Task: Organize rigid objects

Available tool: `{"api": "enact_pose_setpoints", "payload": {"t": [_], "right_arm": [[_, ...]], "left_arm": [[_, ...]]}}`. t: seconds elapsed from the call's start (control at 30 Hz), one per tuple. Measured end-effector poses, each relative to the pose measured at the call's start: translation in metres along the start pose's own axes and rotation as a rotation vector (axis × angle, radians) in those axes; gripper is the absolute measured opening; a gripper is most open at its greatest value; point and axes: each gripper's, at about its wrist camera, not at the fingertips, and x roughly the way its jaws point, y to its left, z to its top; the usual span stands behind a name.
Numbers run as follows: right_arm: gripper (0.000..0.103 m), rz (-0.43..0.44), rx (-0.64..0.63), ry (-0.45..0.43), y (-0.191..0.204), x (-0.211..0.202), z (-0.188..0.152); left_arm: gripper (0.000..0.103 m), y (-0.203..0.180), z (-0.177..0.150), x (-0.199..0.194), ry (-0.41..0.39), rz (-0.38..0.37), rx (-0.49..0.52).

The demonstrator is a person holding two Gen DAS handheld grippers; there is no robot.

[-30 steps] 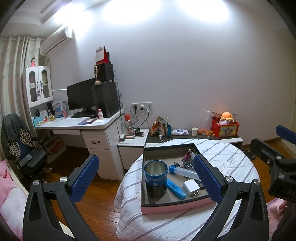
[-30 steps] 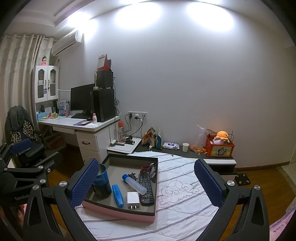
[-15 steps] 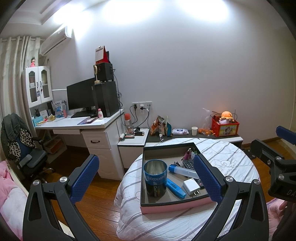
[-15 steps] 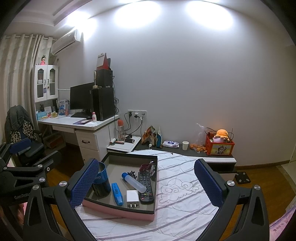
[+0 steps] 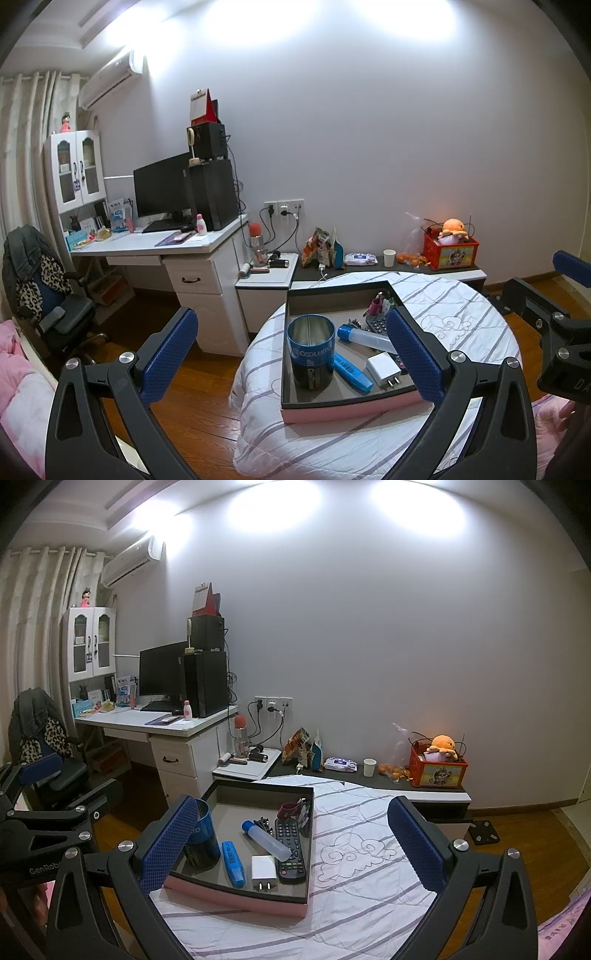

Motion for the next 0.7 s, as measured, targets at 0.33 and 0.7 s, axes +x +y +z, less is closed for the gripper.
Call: {"api": "enact_pose_setpoints", "payload": {"t": [0.33,0.7], "right_arm": [[0.103,-0.001,-0.001,0.004,0.0,0.0,-0.0013],[0.103,-0.004,-0.001,0.013,-0.0003,-0.0009,-0.0025]], "left_arm": [[0.103,-0.0009,0.0009,0.0003,0.001,-0.001,0.002],[0.103,-0.0015,0.0016,0.0006,0.002,-0.001,0.003]]}}
